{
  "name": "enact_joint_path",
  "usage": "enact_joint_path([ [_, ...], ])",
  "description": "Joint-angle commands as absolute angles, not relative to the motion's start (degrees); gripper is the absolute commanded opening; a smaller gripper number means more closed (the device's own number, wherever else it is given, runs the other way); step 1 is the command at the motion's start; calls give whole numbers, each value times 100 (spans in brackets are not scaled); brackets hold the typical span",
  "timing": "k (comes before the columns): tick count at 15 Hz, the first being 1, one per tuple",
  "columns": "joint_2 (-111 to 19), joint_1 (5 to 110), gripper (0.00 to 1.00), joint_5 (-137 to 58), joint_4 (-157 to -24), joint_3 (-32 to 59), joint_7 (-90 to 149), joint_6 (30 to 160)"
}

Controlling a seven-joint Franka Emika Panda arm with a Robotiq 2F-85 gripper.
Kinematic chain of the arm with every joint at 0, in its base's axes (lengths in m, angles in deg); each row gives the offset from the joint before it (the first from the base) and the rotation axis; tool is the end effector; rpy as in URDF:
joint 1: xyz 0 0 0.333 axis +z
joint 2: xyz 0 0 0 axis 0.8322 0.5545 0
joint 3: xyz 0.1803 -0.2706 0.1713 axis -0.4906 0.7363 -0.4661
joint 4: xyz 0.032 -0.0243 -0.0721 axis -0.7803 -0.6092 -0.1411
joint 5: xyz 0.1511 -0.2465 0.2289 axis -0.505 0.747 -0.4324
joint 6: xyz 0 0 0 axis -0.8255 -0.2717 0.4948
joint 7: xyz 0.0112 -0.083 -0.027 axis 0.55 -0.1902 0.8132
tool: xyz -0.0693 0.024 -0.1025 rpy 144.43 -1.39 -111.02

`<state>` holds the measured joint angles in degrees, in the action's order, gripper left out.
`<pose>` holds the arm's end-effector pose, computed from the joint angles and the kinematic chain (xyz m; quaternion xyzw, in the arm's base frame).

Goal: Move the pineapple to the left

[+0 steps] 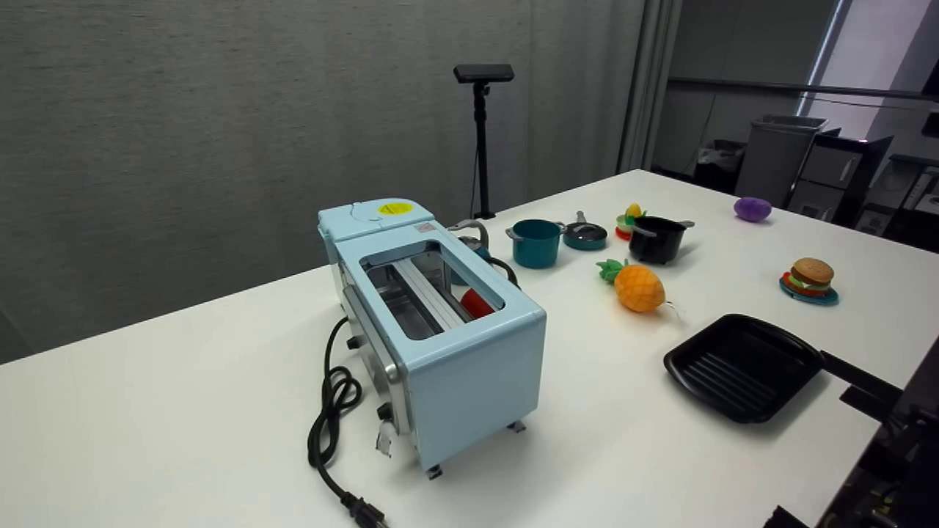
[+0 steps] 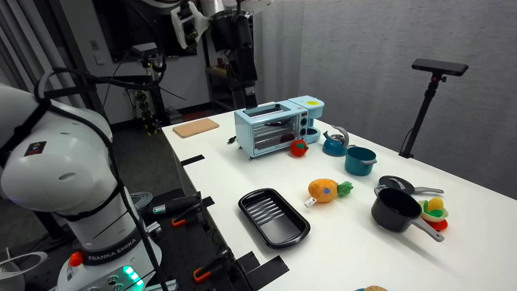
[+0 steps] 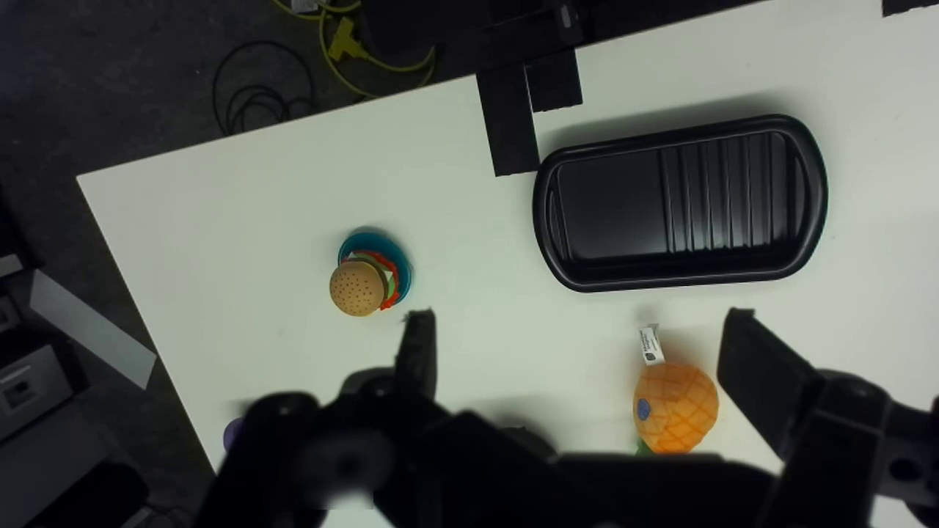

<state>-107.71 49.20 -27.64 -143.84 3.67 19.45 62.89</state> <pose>0.2563 -0.0263 0.5458 0.9788 -0.1284 0.0299 0.1565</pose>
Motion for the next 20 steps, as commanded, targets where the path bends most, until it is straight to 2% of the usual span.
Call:
enact_joint_path([
  [1,-10681,4949,100,-2748,-14405,465,1851,6484],
  [9,-10017,4821,100,-2756,-14395,512,1360,7413],
  [20,-8193,4667,100,-2362,-13883,445,737,8416],
])
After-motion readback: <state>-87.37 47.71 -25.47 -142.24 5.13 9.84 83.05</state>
